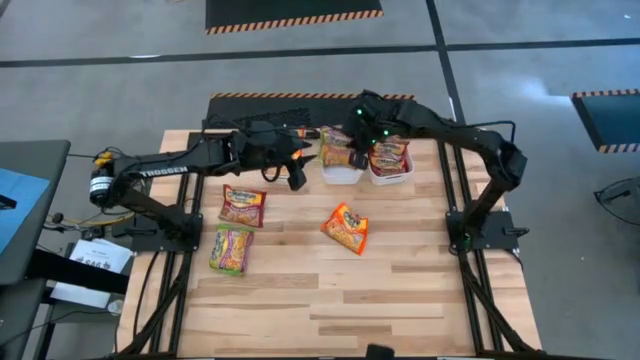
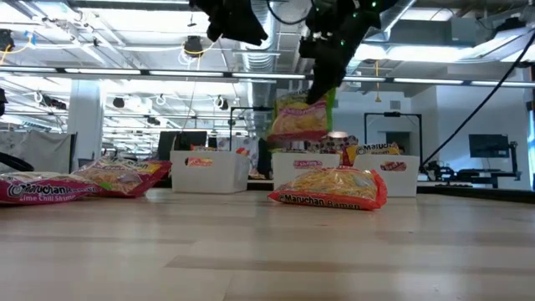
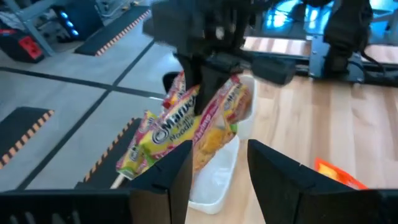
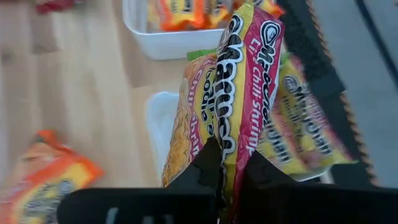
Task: Sort Maruchan noodles
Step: Put the green noodle pack into the center white bin
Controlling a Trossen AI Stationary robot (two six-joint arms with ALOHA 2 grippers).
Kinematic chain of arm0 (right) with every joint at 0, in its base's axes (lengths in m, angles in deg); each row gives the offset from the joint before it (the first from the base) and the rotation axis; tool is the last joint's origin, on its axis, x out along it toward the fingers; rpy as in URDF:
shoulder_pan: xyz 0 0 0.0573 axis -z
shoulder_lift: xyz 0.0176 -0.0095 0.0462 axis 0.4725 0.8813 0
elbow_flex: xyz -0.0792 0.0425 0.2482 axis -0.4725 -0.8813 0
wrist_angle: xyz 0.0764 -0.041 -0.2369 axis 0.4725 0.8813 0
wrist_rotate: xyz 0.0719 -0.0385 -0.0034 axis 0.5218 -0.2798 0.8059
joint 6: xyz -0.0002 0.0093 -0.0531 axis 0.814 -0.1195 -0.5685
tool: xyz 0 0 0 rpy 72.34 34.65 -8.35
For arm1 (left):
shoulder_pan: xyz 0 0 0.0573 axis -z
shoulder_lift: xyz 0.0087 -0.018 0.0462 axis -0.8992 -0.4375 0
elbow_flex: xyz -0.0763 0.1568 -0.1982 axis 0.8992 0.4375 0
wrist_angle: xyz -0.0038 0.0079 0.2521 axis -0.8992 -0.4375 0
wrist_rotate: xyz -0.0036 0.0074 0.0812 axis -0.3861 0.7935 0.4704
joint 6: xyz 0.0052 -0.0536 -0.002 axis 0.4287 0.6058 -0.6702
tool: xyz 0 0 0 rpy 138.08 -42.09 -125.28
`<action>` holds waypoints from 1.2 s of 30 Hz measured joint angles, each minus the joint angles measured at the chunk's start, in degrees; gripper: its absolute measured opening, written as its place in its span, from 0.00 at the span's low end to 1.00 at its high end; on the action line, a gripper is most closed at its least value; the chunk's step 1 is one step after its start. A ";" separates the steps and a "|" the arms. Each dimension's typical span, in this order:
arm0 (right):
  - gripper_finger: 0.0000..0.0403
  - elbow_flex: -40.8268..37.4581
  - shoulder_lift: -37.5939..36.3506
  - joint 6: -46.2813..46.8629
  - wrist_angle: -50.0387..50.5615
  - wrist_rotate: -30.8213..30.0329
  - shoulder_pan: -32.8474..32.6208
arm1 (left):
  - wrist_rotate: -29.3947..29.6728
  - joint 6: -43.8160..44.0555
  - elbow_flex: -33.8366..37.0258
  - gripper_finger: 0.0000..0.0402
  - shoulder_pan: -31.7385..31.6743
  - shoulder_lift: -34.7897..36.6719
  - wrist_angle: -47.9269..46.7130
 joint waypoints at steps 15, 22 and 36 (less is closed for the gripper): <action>0.07 -0.07 6.05 -14.80 -0.93 -1.38 3.84 | 0.19 1.26 -0.27 0.35 -7.02 -0.02 -3.56; 0.07 -0.09 7.76 -14.52 -1.16 -3.18 3.07 | 0.13 4.45 -0.24 0.35 -7.67 -0.02 -8.18; 0.07 0.00 11.58 -11.71 -2.90 -3.73 2.19 | 0.13 1.39 -0.22 0.35 -7.67 -0.02 -10.38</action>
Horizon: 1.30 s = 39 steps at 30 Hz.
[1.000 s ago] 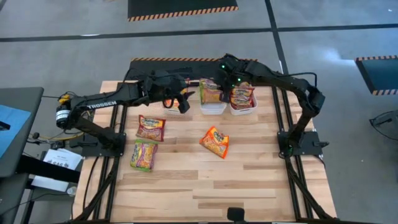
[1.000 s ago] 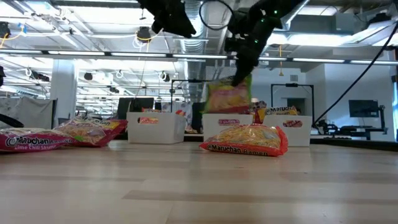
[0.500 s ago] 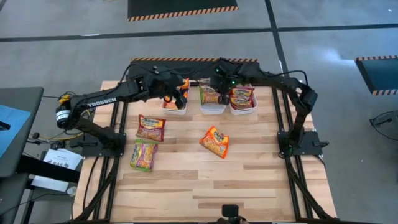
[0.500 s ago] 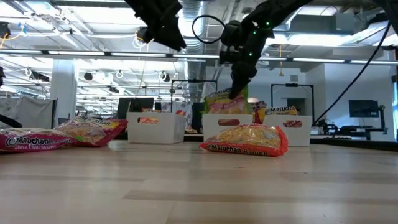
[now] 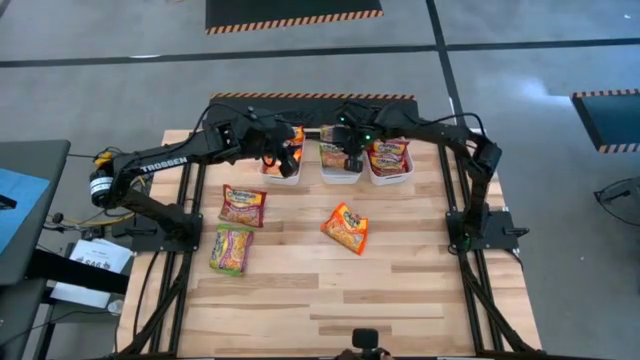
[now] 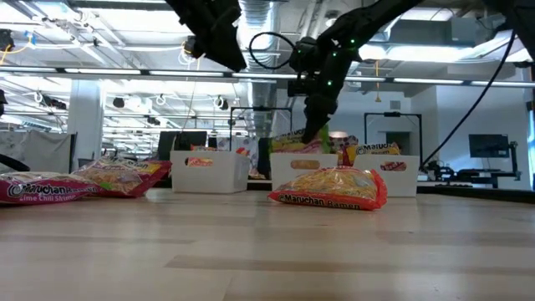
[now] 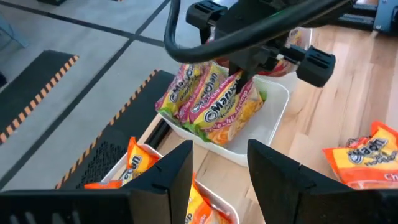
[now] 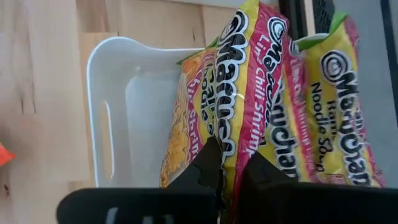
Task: Sort Maruchan noodles
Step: Put the green noodle pack into the center white bin, then put the red noodle pack into the right white bin
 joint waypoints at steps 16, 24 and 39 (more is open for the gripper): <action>0.30 -0.04 2.74 -0.16 -0.02 -6.80 -0.62 | 0.02 0.48 0.02 0.35 -0.37 -0.02 -6.64; 0.49 1.08 2.44 -0.11 4.70 -10.37 -1.51 | 0.00 0.75 0.02 0.35 -1.26 -0.02 -9.01; 0.53 14.76 2.10 7.92 21.79 -10.45 -3.23 | -5.01 14.25 0.04 0.35 -2.51 0.92 -21.86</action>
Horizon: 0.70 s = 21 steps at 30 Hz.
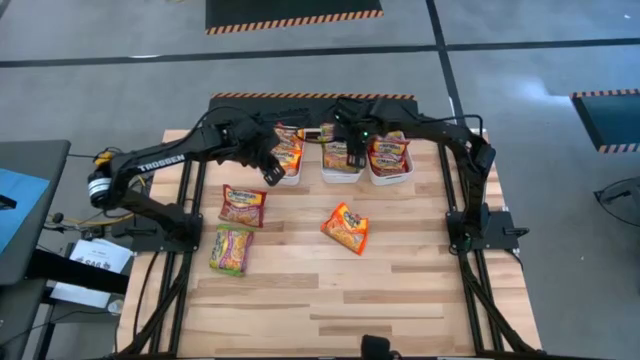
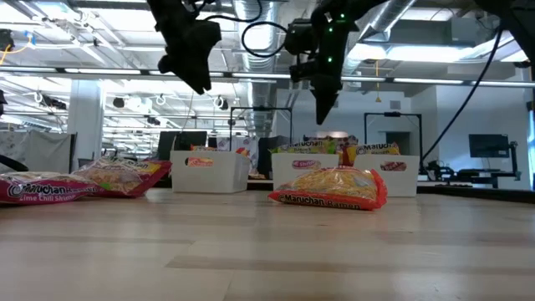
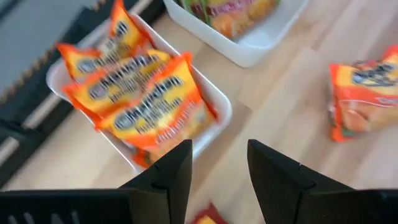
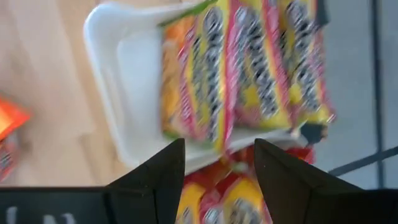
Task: Sort Maruchan noodles
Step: Put the red noodle pack into the right white bin
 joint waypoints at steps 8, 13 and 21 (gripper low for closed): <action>0.53 1.65 0.00 5.17 9.80 1.15 -0.14 | -3.49 4.27 0.02 0.35 0.00 4.85 -3.09; 0.53 1.65 0.00 8.47 13.70 2.75 -0.14 | -1.58 4.14 0.02 0.35 -0.01 7.76 -10.11; 0.53 1.63 0.00 15.41 18.94 7.58 -1.81 | 3.42 -1.65 0.02 0.35 -1.25 7.15 -16.37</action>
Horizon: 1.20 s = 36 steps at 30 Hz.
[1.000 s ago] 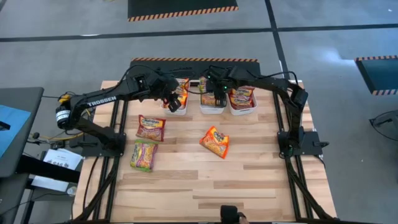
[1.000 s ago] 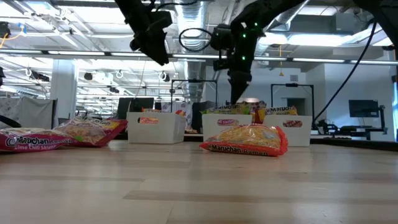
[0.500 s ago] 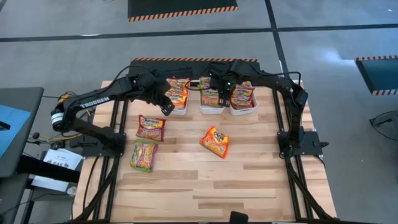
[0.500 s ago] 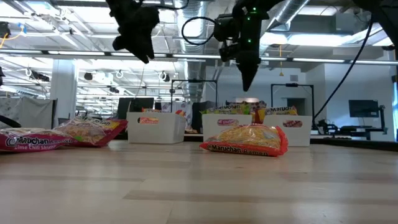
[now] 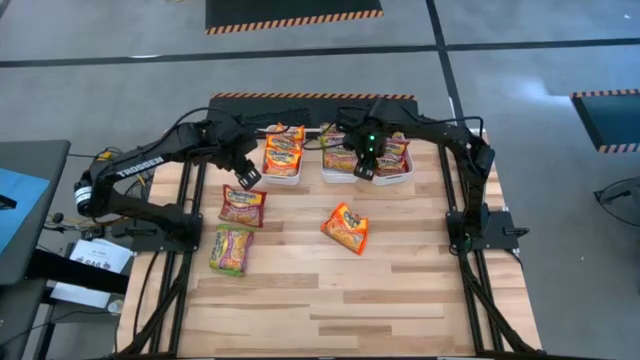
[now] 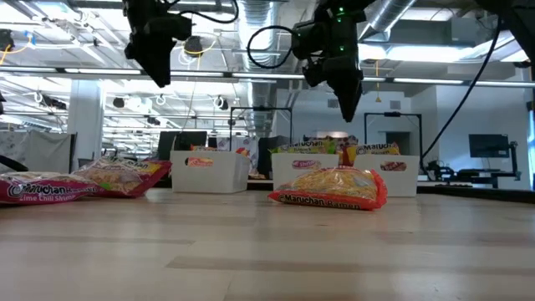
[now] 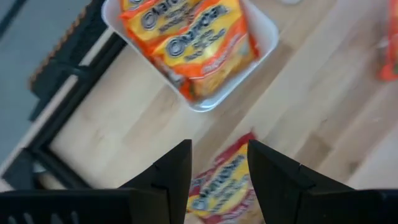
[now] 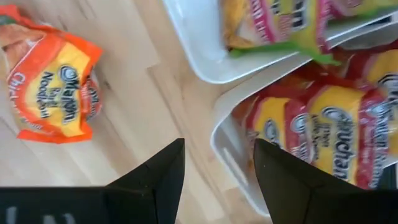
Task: Sort Maruchan noodles
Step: Put the red noodle pack into the right white bin
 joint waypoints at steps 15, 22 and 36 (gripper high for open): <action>0.53 -0.02 0.00 12.79 0.03 0.15 -12.27 | -6.39 -17.94 0.98 0.35 -8.03 -0.29 -4.92; 0.53 -0.04 0.00 16.13 -0.09 -0.12 -17.62 | -20.79 -28.10 3.89 0.35 -16.55 -0.29 -5.16; 0.53 -0.04 0.00 15.89 -7.14 -0.45 -20.76 | -32.32 -30.49 14.23 0.35 -26.27 -0.46 2.94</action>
